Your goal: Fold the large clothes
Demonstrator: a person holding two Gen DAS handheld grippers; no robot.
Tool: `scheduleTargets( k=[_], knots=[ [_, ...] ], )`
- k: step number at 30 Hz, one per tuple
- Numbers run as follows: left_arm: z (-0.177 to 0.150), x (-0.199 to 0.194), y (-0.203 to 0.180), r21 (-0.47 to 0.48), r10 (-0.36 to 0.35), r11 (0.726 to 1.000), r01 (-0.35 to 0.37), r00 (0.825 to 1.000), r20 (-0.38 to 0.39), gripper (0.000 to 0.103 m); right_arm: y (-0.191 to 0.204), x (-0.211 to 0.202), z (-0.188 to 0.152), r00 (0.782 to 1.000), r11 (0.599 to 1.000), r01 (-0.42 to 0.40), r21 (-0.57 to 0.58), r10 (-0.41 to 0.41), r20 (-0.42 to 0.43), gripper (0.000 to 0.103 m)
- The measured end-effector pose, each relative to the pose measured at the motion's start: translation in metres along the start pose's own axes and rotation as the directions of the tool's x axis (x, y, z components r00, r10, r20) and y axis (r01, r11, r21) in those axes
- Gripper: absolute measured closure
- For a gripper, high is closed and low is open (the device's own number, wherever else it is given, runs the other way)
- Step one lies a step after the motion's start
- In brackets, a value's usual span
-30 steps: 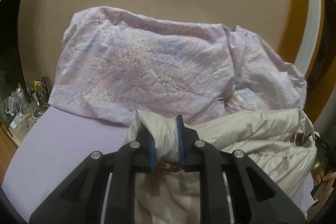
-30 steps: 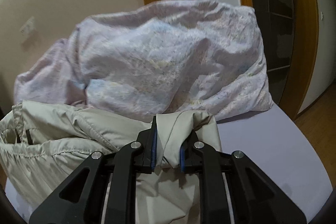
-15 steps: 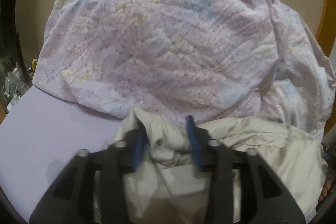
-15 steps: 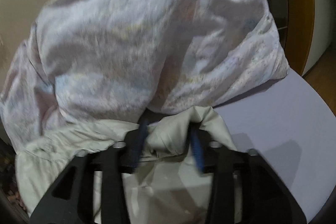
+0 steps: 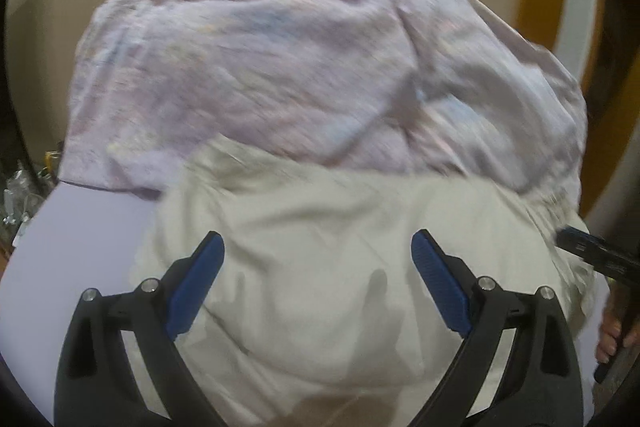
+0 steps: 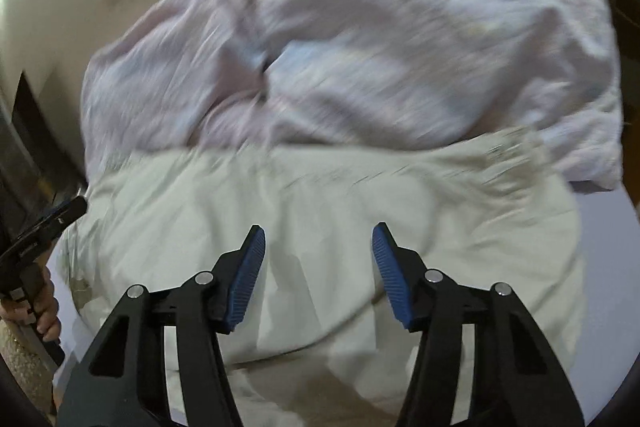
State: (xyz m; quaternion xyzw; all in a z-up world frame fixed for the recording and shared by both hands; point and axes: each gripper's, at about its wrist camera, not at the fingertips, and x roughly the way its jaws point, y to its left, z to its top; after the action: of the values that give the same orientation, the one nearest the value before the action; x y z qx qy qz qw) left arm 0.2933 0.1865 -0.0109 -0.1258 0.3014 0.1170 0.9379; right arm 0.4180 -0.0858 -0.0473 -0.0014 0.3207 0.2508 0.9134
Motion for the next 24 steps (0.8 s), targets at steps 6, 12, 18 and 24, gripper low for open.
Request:
scheduleTargets(
  k=[6, 12, 18, 24],
  knots=[
    [-0.006, 0.016, -0.029, 0.070, 0.025, 0.997, -0.024, 1.000, -0.006, 0.009, 0.027, 0.048, -0.004, 0.990, 0.989, 0.122, -0.084, -0.127, -0.067, 0.093],
    [0.001, 0.026, -0.031, 0.047, 0.042, 0.998, -0.041, 0.999, -0.006, 0.009, 0.027, 0.080, 0.019, 0.970, 0.968, 0.243, -0.054, -0.244, -0.011, 0.100],
    [0.005, 0.035, -0.032, 0.048, 0.069, 0.996, -0.068, 0.998, -0.012, 0.009, 0.003, 0.117, 0.035, 0.963, 0.966, 0.256, 0.024, -0.253, -0.092, 0.100],
    [0.006, 0.039, -0.027, 0.035, 0.069, 0.997, -0.068, 0.997, -0.026, 0.009, -0.018, 0.072, 0.023, 0.990, 0.988, 0.135, 0.071, -0.132, -0.050, 0.057]
  ],
)
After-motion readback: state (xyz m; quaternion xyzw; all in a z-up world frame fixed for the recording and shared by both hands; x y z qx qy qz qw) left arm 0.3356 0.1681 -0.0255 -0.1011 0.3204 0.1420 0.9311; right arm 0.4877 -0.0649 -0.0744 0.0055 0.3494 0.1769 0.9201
